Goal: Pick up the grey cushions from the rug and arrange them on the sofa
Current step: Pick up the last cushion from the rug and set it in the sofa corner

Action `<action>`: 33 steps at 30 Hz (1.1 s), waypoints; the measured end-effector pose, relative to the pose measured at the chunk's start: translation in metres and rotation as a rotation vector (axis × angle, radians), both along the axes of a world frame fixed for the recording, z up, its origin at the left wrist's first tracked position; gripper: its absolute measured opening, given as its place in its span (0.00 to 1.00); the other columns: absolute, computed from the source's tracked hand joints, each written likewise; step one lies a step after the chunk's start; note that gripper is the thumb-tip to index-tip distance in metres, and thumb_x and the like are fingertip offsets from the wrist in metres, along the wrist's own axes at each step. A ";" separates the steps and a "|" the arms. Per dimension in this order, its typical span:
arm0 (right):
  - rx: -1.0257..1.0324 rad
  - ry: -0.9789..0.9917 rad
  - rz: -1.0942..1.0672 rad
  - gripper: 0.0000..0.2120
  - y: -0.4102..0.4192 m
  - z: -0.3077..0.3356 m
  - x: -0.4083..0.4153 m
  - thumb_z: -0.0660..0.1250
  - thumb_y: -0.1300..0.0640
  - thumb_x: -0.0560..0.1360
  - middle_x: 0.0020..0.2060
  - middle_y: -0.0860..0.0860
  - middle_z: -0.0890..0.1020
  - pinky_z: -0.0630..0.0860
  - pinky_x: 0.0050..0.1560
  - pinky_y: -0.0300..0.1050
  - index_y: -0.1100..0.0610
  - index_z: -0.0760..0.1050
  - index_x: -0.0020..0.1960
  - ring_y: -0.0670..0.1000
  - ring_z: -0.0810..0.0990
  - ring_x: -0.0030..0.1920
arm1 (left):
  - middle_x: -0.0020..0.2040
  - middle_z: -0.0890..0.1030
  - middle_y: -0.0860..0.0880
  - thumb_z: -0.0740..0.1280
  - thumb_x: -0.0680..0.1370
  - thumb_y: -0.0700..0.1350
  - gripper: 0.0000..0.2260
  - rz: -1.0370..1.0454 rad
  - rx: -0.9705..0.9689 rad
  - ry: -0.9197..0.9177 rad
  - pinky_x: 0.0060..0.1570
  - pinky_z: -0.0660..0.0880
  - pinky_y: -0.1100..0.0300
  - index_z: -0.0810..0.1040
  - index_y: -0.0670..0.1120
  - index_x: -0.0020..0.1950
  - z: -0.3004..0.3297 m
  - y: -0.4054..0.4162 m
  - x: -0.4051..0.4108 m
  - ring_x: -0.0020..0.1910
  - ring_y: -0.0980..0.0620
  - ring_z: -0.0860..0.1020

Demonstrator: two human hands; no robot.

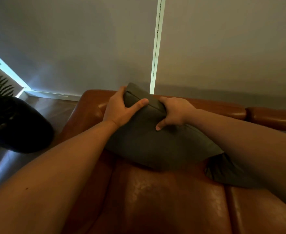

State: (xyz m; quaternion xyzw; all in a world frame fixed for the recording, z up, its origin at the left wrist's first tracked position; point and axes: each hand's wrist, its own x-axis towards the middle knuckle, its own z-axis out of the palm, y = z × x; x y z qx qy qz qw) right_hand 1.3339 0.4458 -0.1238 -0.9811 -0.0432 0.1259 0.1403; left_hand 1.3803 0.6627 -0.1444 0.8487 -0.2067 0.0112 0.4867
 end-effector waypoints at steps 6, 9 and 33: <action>-0.144 0.041 0.037 0.40 0.012 -0.029 -0.016 0.78 0.34 0.55 0.54 0.50 0.80 0.68 0.44 0.45 0.49 0.72 0.61 0.56 0.79 0.53 | 0.57 0.76 0.52 0.74 0.66 0.65 0.35 -0.019 0.186 0.019 0.51 0.74 0.63 0.67 0.53 0.67 -0.024 0.021 -0.008 0.53 0.56 0.76; -0.156 0.124 0.005 0.40 0.015 -0.070 -0.037 0.79 0.37 0.59 0.57 0.51 0.80 0.71 0.47 0.48 0.49 0.69 0.66 0.57 0.78 0.56 | 0.61 0.77 0.48 0.74 0.69 0.62 0.33 -0.184 0.487 0.063 0.56 0.74 0.56 0.69 0.50 0.68 -0.038 0.018 -0.014 0.58 0.50 0.76; -0.011 0.156 0.063 0.63 -0.005 -0.151 -0.091 0.72 0.27 0.59 0.79 0.52 0.50 0.37 0.74 0.53 0.53 0.42 0.79 0.54 0.47 0.78 | 0.78 0.53 0.43 0.72 0.62 0.70 0.59 -0.665 1.137 -0.056 0.75 0.44 0.47 0.44 0.43 0.79 -0.117 -0.045 -0.066 0.76 0.44 0.52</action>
